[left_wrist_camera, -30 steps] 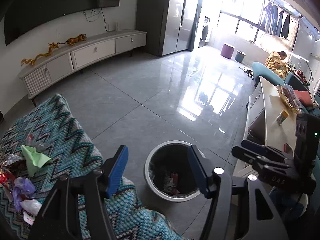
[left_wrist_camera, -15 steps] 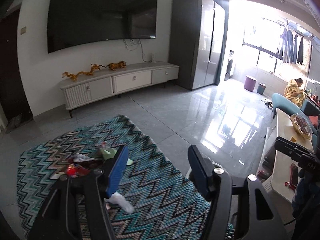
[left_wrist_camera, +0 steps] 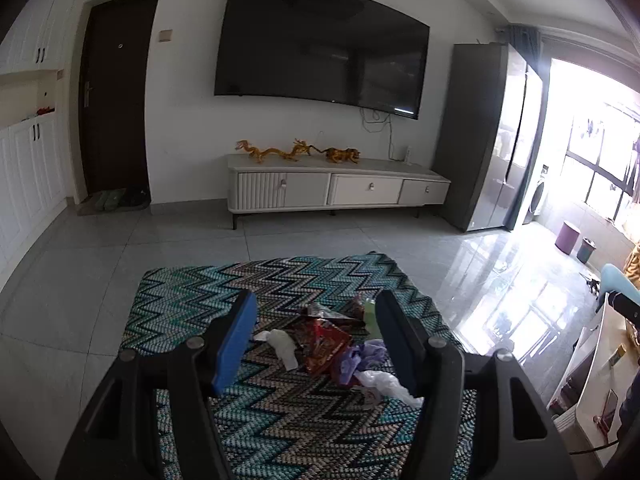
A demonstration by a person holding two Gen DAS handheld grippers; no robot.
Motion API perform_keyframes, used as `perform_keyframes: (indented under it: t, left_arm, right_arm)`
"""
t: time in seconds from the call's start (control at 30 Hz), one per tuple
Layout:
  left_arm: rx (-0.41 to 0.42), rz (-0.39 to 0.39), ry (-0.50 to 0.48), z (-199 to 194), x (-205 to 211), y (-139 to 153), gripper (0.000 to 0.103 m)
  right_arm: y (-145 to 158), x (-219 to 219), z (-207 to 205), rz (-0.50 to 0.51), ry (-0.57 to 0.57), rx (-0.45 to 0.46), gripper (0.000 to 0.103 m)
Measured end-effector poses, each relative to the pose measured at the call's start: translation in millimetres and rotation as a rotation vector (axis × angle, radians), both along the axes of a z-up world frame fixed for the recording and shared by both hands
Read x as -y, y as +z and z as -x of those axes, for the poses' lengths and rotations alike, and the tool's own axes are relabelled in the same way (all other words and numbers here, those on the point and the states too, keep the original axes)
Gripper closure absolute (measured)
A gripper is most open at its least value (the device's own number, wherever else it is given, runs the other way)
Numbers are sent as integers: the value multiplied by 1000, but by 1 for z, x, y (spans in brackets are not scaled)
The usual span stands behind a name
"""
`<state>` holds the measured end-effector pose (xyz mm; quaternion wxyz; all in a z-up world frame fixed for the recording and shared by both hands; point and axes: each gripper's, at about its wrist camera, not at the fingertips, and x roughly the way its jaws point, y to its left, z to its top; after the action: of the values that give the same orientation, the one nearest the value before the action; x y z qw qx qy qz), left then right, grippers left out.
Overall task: Collect trash
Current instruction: 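Move both tools back over the trash on the rug, then grasp the white tissue with the left tool while the right tool grasps the clear plastic bag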
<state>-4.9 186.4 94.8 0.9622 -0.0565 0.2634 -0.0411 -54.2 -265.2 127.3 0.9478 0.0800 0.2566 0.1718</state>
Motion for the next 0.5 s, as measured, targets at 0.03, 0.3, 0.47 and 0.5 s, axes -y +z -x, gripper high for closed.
perform_keyframes:
  t: [0.03,0.3,0.47,0.5]
  left_arm:
    - [-12,11,14,-4,-7,-5,43]
    - [-161,57,71,-55,-31,-70,48]
    - [-277,105,88,-95,-36,-120,52]
    - [-299,112,90,-103,-36,-131,52]
  right_arm:
    - [-2,-6,-4,2,13,-10,56]
    - [-51,-66,-55,38,135,-151,58]
    - [-93,-105,-85,61,222,-252,59]
    - [-103,-112,-91,67,239,-274,59]
